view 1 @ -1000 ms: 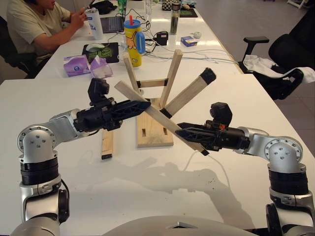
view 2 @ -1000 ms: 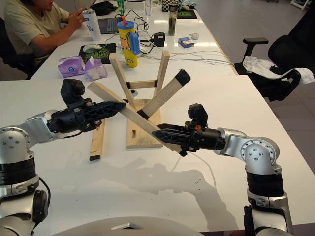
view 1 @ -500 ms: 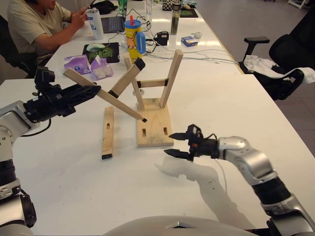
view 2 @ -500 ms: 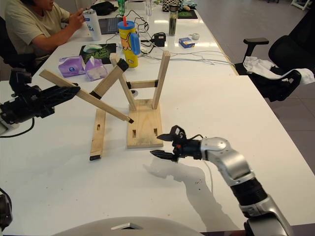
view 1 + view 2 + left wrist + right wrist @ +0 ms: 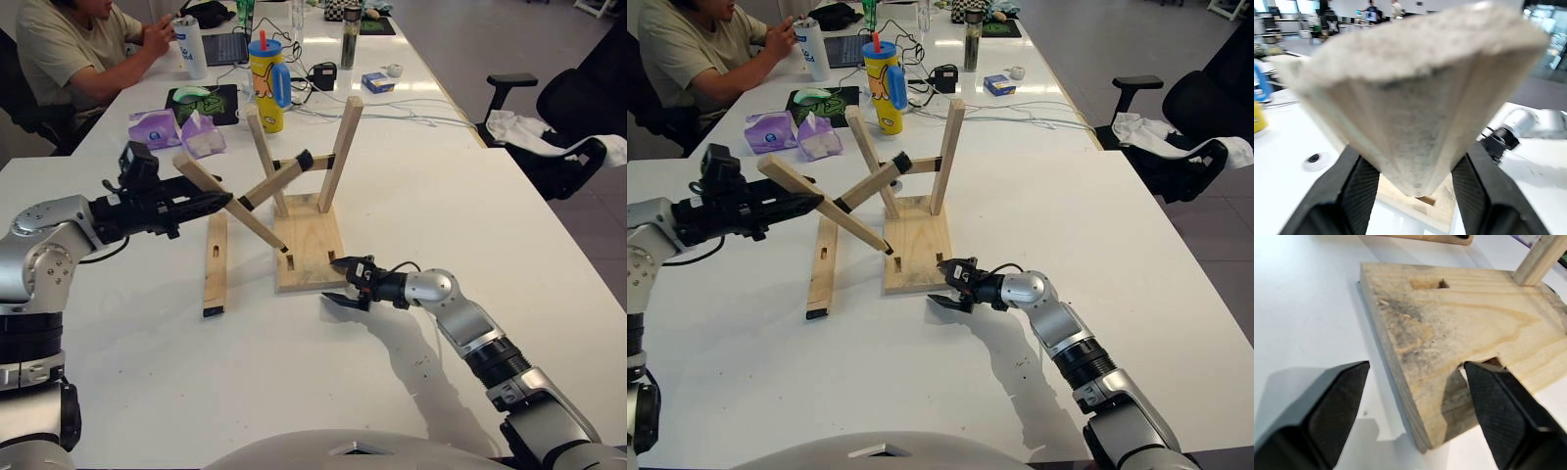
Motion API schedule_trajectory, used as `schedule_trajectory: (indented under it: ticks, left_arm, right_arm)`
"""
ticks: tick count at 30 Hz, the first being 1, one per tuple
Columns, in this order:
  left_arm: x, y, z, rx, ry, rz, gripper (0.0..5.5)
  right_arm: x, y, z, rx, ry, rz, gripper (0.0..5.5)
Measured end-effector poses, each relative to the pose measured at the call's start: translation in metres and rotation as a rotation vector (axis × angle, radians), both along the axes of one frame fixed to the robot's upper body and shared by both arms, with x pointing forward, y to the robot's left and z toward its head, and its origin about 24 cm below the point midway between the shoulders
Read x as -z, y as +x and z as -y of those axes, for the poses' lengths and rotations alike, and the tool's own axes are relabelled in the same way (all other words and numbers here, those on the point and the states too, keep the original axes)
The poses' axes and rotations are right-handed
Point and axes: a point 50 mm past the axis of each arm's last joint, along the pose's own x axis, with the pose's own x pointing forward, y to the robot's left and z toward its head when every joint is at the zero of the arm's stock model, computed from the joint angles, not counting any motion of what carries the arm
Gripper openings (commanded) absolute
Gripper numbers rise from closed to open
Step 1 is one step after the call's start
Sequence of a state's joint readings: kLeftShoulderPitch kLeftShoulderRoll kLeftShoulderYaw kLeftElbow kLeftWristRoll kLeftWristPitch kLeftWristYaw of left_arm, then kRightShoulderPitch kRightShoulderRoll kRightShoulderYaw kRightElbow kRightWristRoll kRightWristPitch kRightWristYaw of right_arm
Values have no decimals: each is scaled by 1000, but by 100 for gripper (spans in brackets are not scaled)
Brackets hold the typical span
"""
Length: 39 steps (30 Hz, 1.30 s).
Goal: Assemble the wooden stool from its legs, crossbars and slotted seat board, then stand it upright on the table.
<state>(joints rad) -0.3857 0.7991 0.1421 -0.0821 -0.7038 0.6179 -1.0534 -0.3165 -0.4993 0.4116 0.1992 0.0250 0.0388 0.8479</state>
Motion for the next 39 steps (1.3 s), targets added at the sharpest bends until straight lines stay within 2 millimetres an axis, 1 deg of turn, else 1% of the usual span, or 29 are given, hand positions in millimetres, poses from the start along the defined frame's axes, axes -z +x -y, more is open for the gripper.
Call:
schedule_trajectory:
  ticks: [6,9,14,21,22,24,27,34,37,39]
  left_arm:
    - [9,-2,11,71,66,-8,208]
    - [8,-1,13,99,80,6,208]
    - [6,4,20,161,119,35,208]
    - [5,14,24,234,178,70,208]
    - [8,17,24,238,204,60,208]
    - [8,20,25,262,211,63,208]
    - [6,23,33,291,216,61,208]
    - [8,26,41,341,311,100,208]
    - [14,26,51,361,346,126,208]
    - [19,25,57,357,330,158,208]
  right_arm:
    - [-3,1,4,-27,-17,-29,360]
    - [-3,1,4,-34,-20,-40,360]
    - [-3,1,4,-29,-24,-51,360]
    - [-2,1,4,-24,-29,-65,360]
    - [-3,1,4,-25,-29,-66,360]
    - [-3,0,4,-23,-30,-68,360]
    - [-3,1,3,-24,-30,-69,360]
    - [-2,-1,2,-18,-35,-86,360]
    - [-2,-2,1,-12,-37,-98,360]
    - [-2,-2,0,-7,-35,-105,360]
